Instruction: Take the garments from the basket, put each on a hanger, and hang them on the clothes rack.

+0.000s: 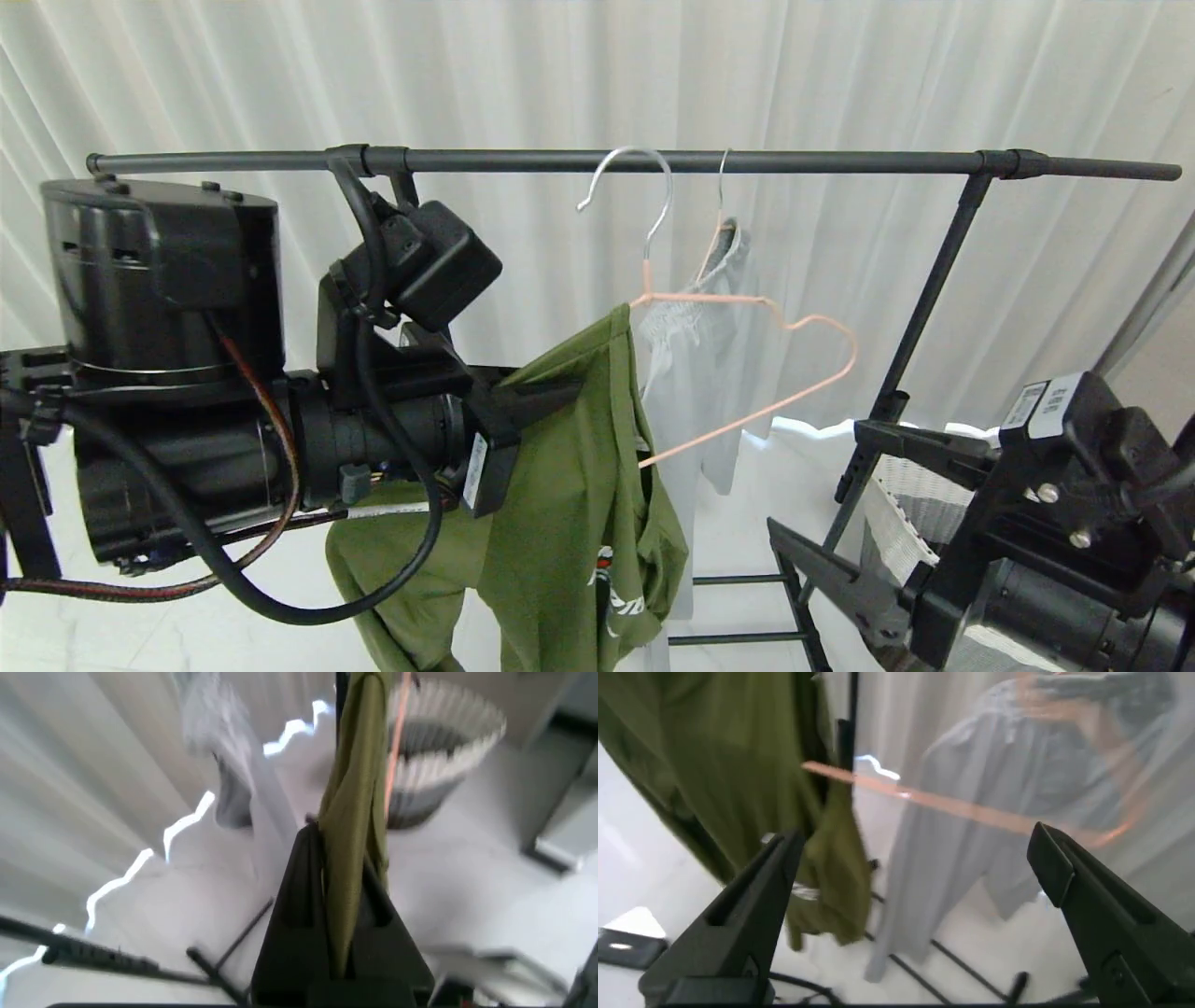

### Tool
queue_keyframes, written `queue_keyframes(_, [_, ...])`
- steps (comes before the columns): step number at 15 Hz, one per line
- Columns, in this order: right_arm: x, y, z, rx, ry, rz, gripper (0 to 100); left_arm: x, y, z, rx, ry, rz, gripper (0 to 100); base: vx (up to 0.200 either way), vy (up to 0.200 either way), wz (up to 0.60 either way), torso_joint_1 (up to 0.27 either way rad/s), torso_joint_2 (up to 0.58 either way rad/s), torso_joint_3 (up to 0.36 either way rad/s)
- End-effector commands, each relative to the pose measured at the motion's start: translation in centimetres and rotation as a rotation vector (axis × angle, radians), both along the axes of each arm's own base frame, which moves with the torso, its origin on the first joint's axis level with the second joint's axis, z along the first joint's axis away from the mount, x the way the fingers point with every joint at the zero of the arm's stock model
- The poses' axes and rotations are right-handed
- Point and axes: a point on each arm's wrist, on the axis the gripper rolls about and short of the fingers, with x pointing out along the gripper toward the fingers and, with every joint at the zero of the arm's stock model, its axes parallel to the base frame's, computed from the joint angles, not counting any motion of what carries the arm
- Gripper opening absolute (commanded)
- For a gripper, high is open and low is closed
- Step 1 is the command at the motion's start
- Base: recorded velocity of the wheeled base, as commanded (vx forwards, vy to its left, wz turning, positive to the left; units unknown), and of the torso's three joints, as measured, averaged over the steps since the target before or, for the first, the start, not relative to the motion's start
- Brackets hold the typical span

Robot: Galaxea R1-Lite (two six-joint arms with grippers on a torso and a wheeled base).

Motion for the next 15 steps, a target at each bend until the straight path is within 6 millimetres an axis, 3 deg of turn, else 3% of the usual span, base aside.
queue_keyframes(1, [-0.6, 2.1, -0.7, 0.013, 0.074, 0.065, 100, -0.8, -0.2, 0.6, -0.023, -0.025, -0.018, 0, 0.0, 0.0, 0.0, 0.0, 0.0, 0.0])
queue_keyframes(3, [-0.4, 4.1, -1.5, 0.033, 0.155, 0.055, 100, -1.1, 0.1, 1.0, -0.039, -0.042, -0.016, 0, 0.0, 0.0, 0.0, 0.0, 0.0, 0.0])
queue_keyframes(7, [1.4, 7.2, -3.1, 0.129, 0.241, -0.131, 100, -1.8, 0.6, 1.7, -0.059, -0.067, -0.019, 0, 0.0, 0.0, 0.0, 0.0, 0.0, 0.0])
queue_keyframes(15, [4.9, 7.8, -5.0, 0.118, 0.245, -0.255, 100, -2.4, 0.5, 1.7, -0.062, -0.07, -0.039, 0, 0.0, 0.0, 0.0, 0.0, 0.0, 0.0])
